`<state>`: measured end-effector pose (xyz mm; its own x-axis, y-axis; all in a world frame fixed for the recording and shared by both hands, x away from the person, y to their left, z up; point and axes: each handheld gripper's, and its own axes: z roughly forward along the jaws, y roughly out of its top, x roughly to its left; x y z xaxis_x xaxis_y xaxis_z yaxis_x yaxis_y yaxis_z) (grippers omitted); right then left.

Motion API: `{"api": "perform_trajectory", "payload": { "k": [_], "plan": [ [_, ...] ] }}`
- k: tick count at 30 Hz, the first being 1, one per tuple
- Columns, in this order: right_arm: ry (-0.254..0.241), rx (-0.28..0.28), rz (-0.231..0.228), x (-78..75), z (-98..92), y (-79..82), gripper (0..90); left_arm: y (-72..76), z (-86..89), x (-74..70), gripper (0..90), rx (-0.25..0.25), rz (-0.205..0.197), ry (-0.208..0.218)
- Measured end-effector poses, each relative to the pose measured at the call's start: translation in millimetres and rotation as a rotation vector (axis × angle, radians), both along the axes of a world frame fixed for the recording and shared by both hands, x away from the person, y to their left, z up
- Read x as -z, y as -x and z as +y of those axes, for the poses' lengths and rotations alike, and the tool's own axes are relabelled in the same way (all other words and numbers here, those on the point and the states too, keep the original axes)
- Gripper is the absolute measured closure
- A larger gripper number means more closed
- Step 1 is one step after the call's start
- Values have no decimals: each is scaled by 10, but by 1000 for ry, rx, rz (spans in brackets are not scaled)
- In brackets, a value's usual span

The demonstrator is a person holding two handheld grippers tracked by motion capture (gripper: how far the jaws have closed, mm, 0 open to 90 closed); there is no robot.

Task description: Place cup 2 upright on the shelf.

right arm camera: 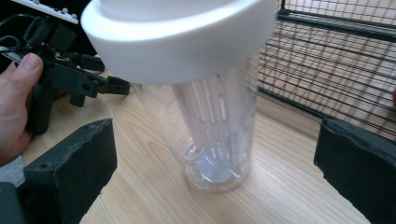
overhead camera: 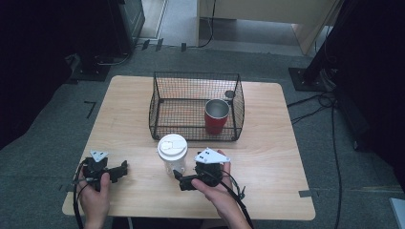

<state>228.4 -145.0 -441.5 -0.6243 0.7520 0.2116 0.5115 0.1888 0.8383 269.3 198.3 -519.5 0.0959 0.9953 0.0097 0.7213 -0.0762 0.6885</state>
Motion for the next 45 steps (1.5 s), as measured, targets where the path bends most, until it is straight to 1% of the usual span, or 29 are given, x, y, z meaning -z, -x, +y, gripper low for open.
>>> {"api": "perform_trajectory", "payload": {
  "k": [6,8,10,12,15,18,20,22,27,31,36,41,45],
  "plan": [
    [-13,1,-4,-2,136,-67,0,0,0,0,0,0,0,0],
    [-15,2,-4,-3,153,-74,0,0,0,0,0,0,0,0],
    [-21,5,-15,-4,196,-96,0,0,0,0,0,0,0,0],
    [-30,21,-24,-2,236,-125,0,0,0,0,0,0,0,0],
    [-35,27,-23,0,259,-142,0,0,0,0,0,0,0,0],
    [-32,33,-32,-5,293,-159,0,0,0,0,0,0,0,0],
    [-31,51,-36,-16,319,-184,1,0,0,0,0,0,0,0],
    [-33,50,-39,-22,331,-199,1,0,0,0,0,0,0,1],
    [-22,52,-55,-38,385,-217,10,0,0,0,0,0,0,0],
    [-19,57,-60,-40,414,-225,19,0,0,0,0,0,0,0],
    [1,68,-80,-28,465,-239,36,-3,-2,0,0,0,1,0],
    [17,76,-81,-12,486,-246,40,-3,-2,0,0,1,1,0],
    [29,80,-92,-5,495,-242,68,-3,-2,0,0,0,1,0]
  ]
}}
